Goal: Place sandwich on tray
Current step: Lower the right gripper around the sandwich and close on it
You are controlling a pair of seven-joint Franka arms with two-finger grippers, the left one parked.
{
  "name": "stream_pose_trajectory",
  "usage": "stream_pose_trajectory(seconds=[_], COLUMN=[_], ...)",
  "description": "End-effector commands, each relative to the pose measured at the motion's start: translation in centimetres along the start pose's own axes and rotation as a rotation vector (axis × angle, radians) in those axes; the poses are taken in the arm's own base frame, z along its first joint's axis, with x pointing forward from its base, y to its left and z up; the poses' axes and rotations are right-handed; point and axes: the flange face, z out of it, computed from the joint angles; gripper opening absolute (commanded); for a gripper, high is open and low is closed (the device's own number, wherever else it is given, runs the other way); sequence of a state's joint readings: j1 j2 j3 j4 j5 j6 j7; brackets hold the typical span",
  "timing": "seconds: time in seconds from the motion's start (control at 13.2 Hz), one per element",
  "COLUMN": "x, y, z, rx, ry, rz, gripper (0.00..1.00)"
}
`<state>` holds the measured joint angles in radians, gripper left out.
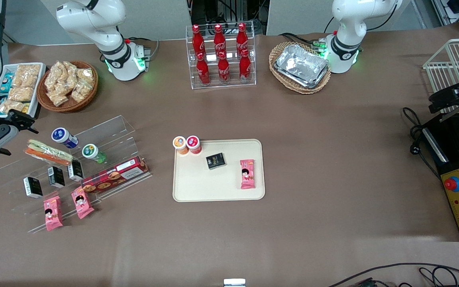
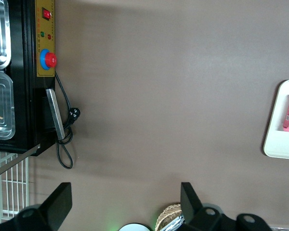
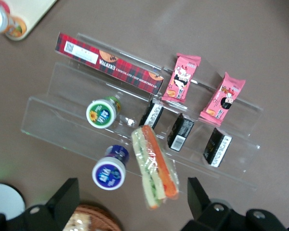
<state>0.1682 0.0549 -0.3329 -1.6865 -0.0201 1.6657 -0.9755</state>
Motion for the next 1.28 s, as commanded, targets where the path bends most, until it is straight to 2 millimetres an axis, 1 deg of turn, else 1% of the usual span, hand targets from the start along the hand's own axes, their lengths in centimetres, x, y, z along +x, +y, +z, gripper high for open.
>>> stream_pose_trajectory(seconds=[0.0,0.08,0.3,0.45,0.6,0.83,0.98,1.21], x=[-2.9,-4.0,-6.2,-7.1,-7.3,-7.2,-7.3,-7.5], y=[2.1,2.9,5.2,6.8,7.7,7.1,6.9,6.2], z=[1.8,2.3,4.2,6.6,9.4,12.2,13.3,14.6], rx=[-0.006,-0.002,0.001,0.027,0.075,0.072,0.077,0.112], ry=[-0.003,-0.005,-0.003,0.006,0.031,0.036,0.034,0.029], rz=[-0.132,-0.143,-0.247,-0.302,-0.334,-0.347,-0.361,-0.363], gripper=[1.00,1.00,1.00,1.00,1.00,1.00,1.00,1.00])
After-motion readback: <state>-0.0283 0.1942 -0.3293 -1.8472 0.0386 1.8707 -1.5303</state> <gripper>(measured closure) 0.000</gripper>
